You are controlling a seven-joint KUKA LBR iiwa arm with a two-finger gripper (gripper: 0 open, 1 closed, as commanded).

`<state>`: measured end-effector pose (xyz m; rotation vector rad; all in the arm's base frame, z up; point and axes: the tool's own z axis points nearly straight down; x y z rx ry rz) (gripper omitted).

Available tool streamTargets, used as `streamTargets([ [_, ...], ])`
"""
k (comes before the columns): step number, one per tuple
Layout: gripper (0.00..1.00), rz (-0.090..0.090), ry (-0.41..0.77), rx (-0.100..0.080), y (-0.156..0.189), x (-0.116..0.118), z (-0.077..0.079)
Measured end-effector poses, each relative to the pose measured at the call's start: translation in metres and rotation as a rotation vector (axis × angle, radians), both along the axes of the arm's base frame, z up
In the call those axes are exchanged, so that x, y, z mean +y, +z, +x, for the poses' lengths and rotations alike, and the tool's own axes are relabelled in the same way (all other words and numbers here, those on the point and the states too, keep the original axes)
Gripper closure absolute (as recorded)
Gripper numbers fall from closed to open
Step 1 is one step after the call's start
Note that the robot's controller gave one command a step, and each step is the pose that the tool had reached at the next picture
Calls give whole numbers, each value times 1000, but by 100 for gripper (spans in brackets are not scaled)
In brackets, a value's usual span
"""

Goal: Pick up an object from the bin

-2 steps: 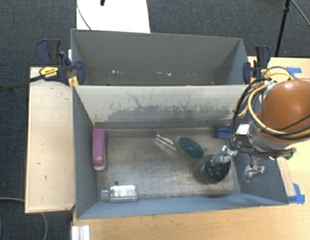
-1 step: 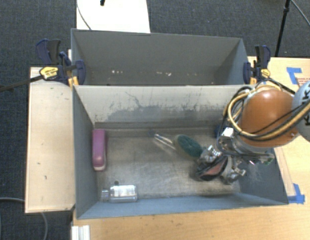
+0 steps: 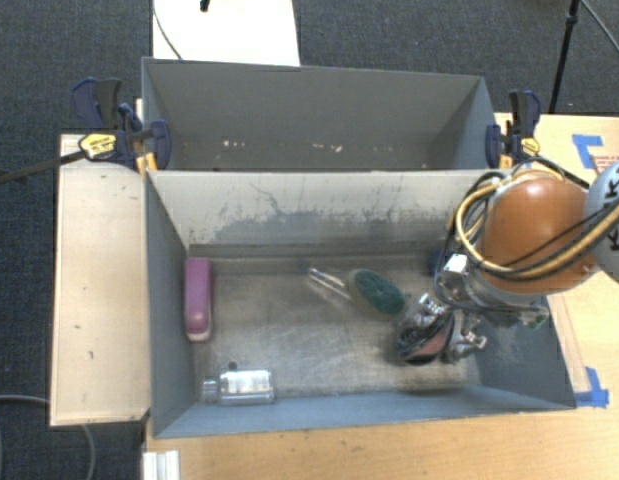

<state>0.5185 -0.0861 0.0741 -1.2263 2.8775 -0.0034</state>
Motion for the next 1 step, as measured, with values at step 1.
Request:
streamTargets([
  [1, 100, -5, 68, 4, 196, 5, 5],
])
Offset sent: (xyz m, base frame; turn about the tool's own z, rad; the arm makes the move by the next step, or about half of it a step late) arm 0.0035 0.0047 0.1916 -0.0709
